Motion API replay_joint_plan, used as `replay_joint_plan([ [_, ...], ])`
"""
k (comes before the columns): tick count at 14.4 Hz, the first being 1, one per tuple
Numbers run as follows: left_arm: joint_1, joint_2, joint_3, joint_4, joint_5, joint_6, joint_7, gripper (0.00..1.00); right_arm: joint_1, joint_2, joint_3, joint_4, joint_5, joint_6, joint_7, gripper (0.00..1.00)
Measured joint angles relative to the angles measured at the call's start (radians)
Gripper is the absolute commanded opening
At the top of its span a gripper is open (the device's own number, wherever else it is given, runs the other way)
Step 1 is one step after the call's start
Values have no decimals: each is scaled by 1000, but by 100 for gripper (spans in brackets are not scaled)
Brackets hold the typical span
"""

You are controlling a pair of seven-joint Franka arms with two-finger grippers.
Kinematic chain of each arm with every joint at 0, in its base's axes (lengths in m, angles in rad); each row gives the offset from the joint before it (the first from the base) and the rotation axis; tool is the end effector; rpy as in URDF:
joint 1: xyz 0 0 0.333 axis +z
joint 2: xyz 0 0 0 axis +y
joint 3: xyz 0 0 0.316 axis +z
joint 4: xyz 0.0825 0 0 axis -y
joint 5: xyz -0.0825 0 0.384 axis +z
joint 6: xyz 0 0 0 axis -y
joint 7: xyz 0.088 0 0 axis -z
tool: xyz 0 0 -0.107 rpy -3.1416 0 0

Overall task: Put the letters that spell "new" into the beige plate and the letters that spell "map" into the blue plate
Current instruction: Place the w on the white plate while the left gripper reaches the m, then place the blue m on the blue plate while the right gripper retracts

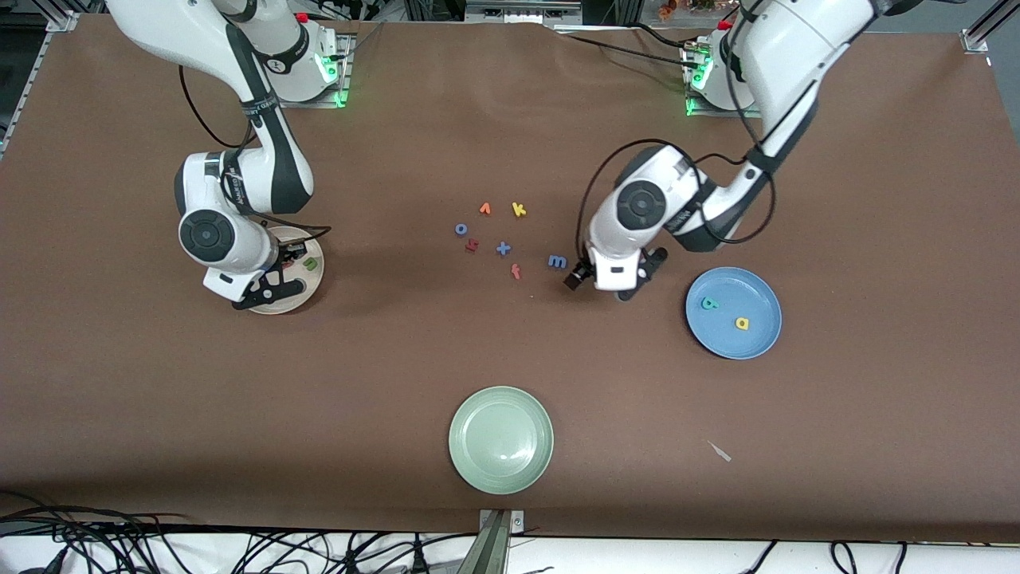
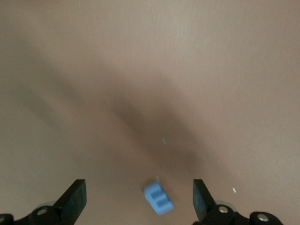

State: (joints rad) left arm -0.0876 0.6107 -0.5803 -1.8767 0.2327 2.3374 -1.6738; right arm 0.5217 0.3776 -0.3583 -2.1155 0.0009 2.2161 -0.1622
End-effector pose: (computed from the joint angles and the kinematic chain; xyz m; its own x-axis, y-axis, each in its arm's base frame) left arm 0.5099 -0.3719 0.2265 0.5981 0.7862 -0.1555 0.7910 -0.6103 -0.0432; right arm 0.5418 0.0882 0.2260 0.9148 0.3025 -0.2676 0.3356 -0.9380 0.0867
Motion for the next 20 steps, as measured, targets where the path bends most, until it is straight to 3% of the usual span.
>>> replay_joint_plan([
  [3, -59, 29, 3, -2, 91, 10, -196, 94, 4, -27, 0, 2, 0, -16, 1, 100],
  [6, -64, 68, 4, -3, 202, 47, -348, 93, 11, -36, 3, 144, 0, -244, 2, 100],
  [11, -74, 96, 6, -3, 221, 89, -397, 88, 17, -34, 4, 399, 26, -586, 2, 100],
  [13, -75, 99, 6, -3, 221, 95, -399, 76, 15, -33, 1, 463, 28, -660, 2, 100],
  [14, -75, 101, 6, -3, 221, 96, -399, 59, 14, -33, -1, 498, 28, -699, 2, 100],
  [16, -75, 106, 8, -3, 222, 99, -399, 41, 8, -34, -9, 571, 28, -786, 2, 100],
  [17, -75, 108, 9, -3, 222, 99, -399, 24, 1, -36, -12, 600, 28, -813, 2, 100],
  [20, -74, 110, 15, 1, 222, 105, -399, 1, -56, -72, 19, 636, 24, -828, 1, 100],
])
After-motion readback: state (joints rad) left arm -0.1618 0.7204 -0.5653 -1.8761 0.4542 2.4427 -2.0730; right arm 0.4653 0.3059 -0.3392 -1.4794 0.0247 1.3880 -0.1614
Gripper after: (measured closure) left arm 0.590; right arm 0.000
